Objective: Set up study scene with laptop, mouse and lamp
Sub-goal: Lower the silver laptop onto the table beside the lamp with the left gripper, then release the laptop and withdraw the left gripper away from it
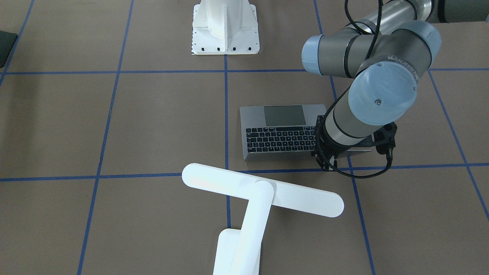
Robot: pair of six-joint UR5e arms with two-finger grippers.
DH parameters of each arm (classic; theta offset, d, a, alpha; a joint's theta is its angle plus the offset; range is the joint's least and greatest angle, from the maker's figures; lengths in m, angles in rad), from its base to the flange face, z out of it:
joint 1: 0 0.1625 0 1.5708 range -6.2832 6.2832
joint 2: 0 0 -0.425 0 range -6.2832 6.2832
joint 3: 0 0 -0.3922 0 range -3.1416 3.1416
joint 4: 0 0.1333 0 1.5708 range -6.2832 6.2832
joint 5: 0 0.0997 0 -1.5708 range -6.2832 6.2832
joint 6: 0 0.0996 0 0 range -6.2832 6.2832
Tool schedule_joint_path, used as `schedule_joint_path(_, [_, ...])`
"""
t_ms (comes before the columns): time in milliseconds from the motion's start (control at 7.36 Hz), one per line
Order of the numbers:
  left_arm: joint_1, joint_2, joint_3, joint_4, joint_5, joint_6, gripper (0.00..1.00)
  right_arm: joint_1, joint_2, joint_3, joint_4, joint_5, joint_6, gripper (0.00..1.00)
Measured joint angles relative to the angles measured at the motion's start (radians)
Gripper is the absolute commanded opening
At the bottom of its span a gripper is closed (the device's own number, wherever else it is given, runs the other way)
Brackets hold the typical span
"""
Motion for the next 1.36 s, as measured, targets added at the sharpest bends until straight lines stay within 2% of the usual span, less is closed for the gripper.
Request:
schedule_joint_path(136, [0.000,0.000,0.008,-0.011,0.000,-0.001,0.05,0.000,0.001,0.000,0.001,0.000,0.000,0.99])
schedule_joint_path(272, [0.000,0.001,0.011,-0.015,0.001,0.000,0.47,0.000,0.001,-0.001,0.001,0.001,0.000,0.99])
schedule_joint_path(408, [0.000,0.001,0.012,-0.017,0.001,0.001,0.94,0.000,0.000,0.000,0.000,0.001,0.000,0.99])
schedule_joint_path(544, [0.000,0.001,0.012,-0.018,0.007,0.003,0.99,0.000,-0.002,0.000,0.001,0.002,-0.001,0.99])
schedule_joint_path(952, [-0.001,0.004,-0.006,-0.016,0.048,0.008,0.99,0.000,-0.002,0.009,0.004,-0.004,-0.006,0.99])
schedule_joint_path(1088, [-0.006,0.023,-0.047,-0.014,0.059,0.012,0.99,0.000,-0.006,0.016,0.005,-0.005,-0.012,0.99])
schedule_joint_path(1360, [-0.022,0.114,-0.204,-0.010,0.074,0.028,0.99,0.000,-0.011,0.048,0.008,-0.003,-0.028,0.99])
